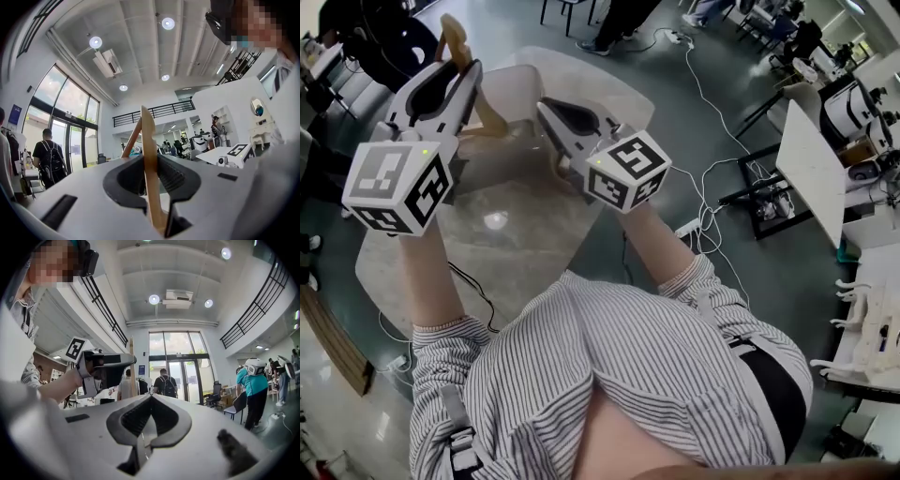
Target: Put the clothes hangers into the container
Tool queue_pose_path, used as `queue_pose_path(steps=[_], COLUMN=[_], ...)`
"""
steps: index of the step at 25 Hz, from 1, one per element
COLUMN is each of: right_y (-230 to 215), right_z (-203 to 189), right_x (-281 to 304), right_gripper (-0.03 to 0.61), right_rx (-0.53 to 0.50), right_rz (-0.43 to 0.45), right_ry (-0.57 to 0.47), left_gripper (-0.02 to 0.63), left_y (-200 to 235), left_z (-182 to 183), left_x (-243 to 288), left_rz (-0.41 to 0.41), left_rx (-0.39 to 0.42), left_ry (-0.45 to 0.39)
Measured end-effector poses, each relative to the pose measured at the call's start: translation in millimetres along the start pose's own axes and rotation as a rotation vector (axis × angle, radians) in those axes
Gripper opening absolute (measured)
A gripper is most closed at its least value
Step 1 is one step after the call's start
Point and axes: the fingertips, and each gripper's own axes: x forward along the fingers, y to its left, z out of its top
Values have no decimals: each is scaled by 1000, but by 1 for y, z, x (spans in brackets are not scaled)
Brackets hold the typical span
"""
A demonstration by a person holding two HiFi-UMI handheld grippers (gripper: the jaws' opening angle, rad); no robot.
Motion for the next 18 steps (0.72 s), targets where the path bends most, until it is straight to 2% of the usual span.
queue_pose_path(steps=[5,18], right_y=[-11,-25], right_z=[-19,-69], right_x=[9,29], right_gripper=[15,15], right_rx=[27,104], right_rz=[-8,-7], right_ry=[30,94], left_gripper=[89,87], left_y=[14,50], left_z=[-19,-71], left_x=[14,26], left_rz=[9,72], left_rx=[-46,-102], left_ry=[-3,3])
